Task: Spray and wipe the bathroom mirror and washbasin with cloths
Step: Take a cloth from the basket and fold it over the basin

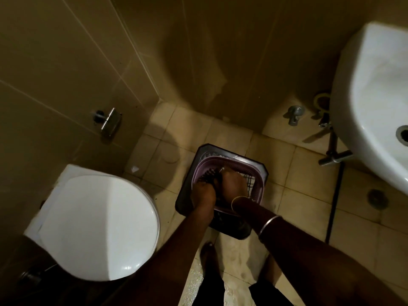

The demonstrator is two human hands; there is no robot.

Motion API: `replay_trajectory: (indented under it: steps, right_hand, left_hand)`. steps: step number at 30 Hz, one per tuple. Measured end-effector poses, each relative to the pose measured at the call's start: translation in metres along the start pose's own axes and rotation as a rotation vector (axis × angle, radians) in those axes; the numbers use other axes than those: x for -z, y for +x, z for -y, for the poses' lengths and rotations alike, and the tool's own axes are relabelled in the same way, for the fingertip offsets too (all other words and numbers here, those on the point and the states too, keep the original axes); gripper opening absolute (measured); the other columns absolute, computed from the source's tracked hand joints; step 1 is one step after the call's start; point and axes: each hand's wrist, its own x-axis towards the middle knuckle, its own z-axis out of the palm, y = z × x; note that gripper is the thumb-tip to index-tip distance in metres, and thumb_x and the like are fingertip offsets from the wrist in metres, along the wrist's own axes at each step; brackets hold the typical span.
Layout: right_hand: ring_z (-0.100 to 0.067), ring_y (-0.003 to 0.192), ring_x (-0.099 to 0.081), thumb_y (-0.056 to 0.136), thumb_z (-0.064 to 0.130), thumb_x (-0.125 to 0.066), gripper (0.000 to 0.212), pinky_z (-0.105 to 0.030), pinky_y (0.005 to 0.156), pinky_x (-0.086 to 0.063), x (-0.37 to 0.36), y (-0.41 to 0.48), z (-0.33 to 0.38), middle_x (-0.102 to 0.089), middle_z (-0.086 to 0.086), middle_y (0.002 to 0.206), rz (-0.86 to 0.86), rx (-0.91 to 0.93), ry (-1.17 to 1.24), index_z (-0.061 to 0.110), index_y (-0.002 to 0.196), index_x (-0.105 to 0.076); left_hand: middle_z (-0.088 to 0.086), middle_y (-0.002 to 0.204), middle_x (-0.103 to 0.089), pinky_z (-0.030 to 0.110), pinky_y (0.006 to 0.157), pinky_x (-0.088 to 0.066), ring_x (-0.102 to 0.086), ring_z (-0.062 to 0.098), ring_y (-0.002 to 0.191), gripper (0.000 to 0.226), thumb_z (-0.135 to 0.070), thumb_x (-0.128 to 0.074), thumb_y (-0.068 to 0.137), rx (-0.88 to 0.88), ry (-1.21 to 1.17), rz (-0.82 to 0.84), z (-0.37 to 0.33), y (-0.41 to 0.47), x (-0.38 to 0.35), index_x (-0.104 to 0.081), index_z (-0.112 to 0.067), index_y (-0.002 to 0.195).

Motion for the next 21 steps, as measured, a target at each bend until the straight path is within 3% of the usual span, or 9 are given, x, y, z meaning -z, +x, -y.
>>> replay_trajectory:
  steps: [2,4,6,9,11,14,18,21]
  right_hand:
    - [-0.026,0.114,-0.064,0.104,0.025,-0.052,0.026,-0.037,0.097,-0.049,0.001,-0.010,-0.007,-0.067,-0.008,0.124,-0.076,0.062,0.036,0.015,0.124,-0.066]
    - [-0.023,0.107,-0.065,0.099,0.028,-0.061,0.020,-0.036,0.090,-0.050,-0.002,-0.023,-0.016,-0.071,-0.001,0.115,-0.244,0.226,0.068,0.022,0.114,-0.071]
    - [-0.024,0.101,-0.062,0.093,0.032,-0.064,0.017,-0.039,0.085,-0.047,-0.003,-0.035,-0.023,-0.072,0.001,0.105,-0.387,0.350,0.070,0.022,0.105,-0.073]
    - [-0.023,0.106,-0.059,0.093,0.035,-0.056,0.025,-0.037,0.092,-0.037,-0.004,-0.054,-0.025,-0.073,0.000,0.106,-0.510,0.460,0.082,0.019,0.103,-0.072]
    - [-0.022,0.112,-0.058,0.092,0.032,-0.056,0.026,-0.038,0.096,-0.036,-0.002,-0.062,-0.024,-0.074,-0.002,0.110,-0.540,0.525,0.077,0.017,0.105,-0.073]
    - [-0.023,0.116,-0.060,0.089,0.023,-0.067,0.019,-0.041,0.106,-0.035,0.000,-0.073,-0.026,-0.074,-0.003,0.115,-0.512,0.577,0.085,0.016,0.105,-0.073]
    - [-0.025,0.109,-0.063,0.084,0.016,-0.072,0.025,-0.043,0.097,-0.049,0.016,-0.095,-0.033,-0.070,-0.006,0.115,-0.435,0.592,0.258,0.013,0.109,-0.067]
    - [-0.023,0.111,-0.061,0.085,0.020,-0.064,0.033,-0.043,0.093,-0.051,0.038,-0.115,-0.035,-0.066,-0.005,0.119,-0.447,0.557,0.462,0.013,0.117,-0.061]
  left_hand:
    - [0.017,0.130,-0.067,0.042,0.088,-0.059,-0.065,0.036,0.118,0.037,-0.023,-0.043,0.107,0.106,-0.242,0.083,0.004,-0.002,-0.002,-0.060,-0.006,0.136]
    - [0.016,0.132,-0.066,0.039,0.076,-0.057,-0.065,0.034,0.118,0.042,-0.035,-0.042,0.108,0.174,-0.473,0.155,0.002,-0.009,-0.003,-0.059,-0.011,0.139]
    - [0.015,0.131,-0.064,0.038,0.081,-0.053,-0.064,0.030,0.110,0.049,-0.045,-0.037,0.109,0.179,-0.610,0.193,-0.002,-0.015,-0.002,-0.057,-0.010,0.137]
    - [0.018,0.117,-0.066,0.039,0.087,-0.053,-0.066,0.028,0.098,0.052,-0.046,-0.036,0.109,0.142,-0.779,0.267,-0.010,-0.021,0.005,-0.061,-0.004,0.128]
    - [0.018,0.106,-0.071,0.037,0.077,-0.059,-0.069,0.027,0.094,0.039,-0.034,-0.046,0.108,0.113,-0.789,0.310,-0.010,-0.026,0.011,-0.066,-0.002,0.116]
    - [0.018,0.105,-0.073,0.033,0.063,-0.062,-0.071,0.027,0.093,0.032,-0.020,-0.056,0.103,0.118,-0.757,0.357,-0.005,-0.035,0.017,-0.064,0.000,0.126]
    - [0.020,0.107,-0.077,0.039,0.076,-0.061,-0.072,0.031,0.102,0.036,-0.020,-0.058,0.101,0.069,-0.723,0.426,-0.002,-0.052,0.020,-0.062,0.003,0.129]
    - [0.020,0.111,-0.076,0.045,0.085,-0.058,-0.070,0.033,0.106,0.036,-0.023,-0.059,0.101,0.022,-0.670,0.469,-0.008,-0.069,0.018,-0.062,-0.001,0.129]
